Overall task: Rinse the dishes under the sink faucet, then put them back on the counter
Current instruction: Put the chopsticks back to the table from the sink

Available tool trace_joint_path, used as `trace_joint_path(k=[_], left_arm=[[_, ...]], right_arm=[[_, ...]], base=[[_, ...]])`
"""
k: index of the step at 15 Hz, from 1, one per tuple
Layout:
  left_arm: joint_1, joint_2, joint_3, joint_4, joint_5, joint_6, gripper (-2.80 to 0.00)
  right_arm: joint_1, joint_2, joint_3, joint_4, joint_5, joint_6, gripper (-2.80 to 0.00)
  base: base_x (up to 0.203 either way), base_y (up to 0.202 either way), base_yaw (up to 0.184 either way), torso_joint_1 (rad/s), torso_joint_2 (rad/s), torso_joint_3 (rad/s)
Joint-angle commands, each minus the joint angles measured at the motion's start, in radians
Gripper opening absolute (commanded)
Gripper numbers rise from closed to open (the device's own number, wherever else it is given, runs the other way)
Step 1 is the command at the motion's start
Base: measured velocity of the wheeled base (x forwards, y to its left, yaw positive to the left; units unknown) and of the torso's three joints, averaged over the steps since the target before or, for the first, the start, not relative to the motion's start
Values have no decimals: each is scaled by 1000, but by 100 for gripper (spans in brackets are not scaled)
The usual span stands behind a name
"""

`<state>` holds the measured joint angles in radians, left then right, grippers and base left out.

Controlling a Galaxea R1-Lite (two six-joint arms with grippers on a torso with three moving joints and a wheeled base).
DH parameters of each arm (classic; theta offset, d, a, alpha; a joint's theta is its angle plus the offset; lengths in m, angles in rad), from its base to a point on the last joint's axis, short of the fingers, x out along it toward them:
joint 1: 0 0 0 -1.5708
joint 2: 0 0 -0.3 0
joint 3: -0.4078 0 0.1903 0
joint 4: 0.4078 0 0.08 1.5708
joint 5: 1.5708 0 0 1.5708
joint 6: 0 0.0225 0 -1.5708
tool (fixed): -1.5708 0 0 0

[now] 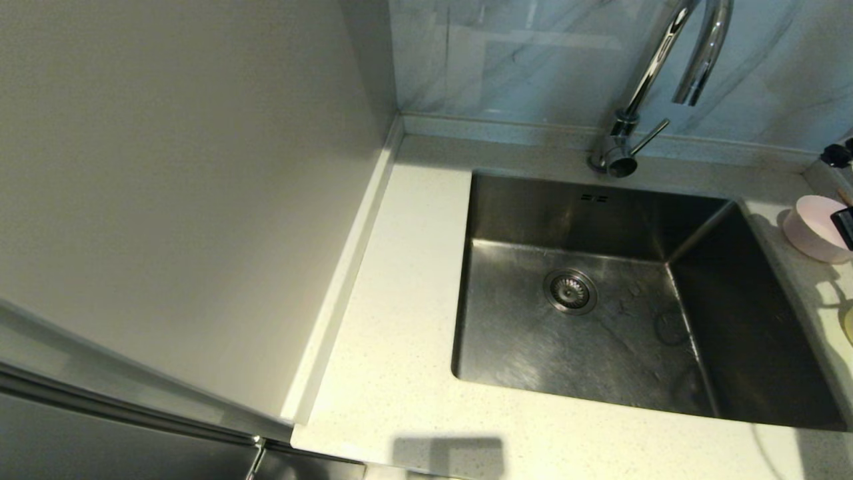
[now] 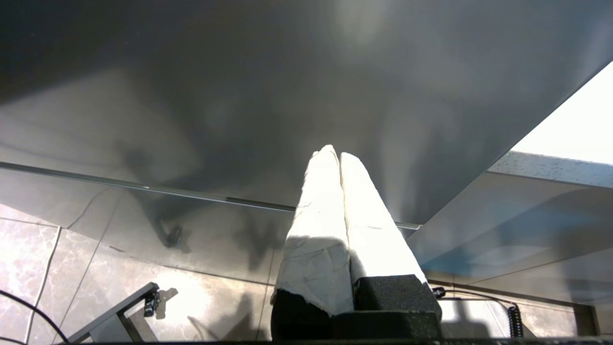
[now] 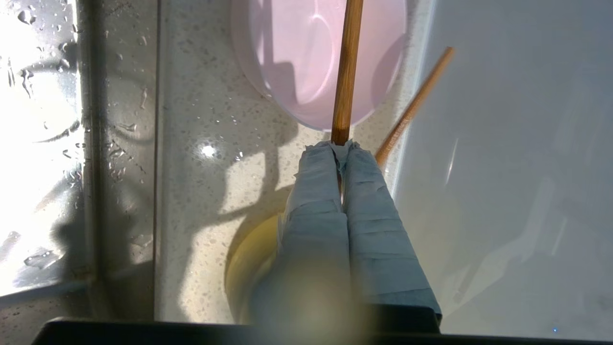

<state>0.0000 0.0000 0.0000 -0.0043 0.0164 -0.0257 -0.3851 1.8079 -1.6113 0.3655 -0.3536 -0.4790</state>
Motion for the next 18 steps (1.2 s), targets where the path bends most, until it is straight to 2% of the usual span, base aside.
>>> trace_joint_path(k=[1,11,13,17,18], left_arm=[[0,-3,0,0,0,0,-280],[0,-3,0,0,0,0,-280],[0,-3,0,0,0,0,-280],[0,-3,0,0,0,0,-280],[0,-3,0,0,0,0,-280]], right_arm=[[-6,27,-5,2,-3,0,-280],[-8,155,-124,-10,-45,13,-280],[-9,174,-125,-57,-51,11,-280],[-14,188,-127,-63,-54,5,-280],[-14,188,-127,-63,-54,5,0]], base=[[0,0,0,0,0,0],[0,0,0,0,0,0],[0,0,0,0,0,0],[0,0,0,0,0,0],[0,0,0,0,0,0]])
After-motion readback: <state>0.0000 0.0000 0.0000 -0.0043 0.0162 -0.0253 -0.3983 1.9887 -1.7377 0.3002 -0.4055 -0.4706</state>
